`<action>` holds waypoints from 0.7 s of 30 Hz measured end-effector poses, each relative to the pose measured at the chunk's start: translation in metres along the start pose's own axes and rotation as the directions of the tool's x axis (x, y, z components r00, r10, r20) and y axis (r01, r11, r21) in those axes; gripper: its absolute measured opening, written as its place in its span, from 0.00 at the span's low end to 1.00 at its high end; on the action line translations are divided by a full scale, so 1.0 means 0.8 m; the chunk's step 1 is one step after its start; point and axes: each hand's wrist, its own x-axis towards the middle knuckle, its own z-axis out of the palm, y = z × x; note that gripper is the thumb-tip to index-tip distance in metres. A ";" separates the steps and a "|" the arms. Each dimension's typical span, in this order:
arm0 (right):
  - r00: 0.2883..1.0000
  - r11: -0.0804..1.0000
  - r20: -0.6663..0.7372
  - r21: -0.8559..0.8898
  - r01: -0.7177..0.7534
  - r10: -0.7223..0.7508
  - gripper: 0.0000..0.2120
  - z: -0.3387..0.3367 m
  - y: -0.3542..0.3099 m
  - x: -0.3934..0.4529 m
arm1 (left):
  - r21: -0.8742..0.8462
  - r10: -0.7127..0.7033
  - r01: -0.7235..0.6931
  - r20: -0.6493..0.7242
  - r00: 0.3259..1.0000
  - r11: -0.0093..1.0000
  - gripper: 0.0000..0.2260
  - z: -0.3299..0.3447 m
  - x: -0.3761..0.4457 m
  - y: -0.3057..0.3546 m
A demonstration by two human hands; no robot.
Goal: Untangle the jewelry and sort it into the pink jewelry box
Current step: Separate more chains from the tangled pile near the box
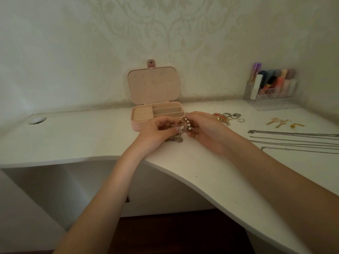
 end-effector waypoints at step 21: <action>0.998 0.941 0.036 0.338 0.029 -0.044 0.06 -0.021 -0.012 0.002 | -0.330 -0.137 0.031 -0.303 0.943 0.944 0.12 -0.003 -0.004 0.013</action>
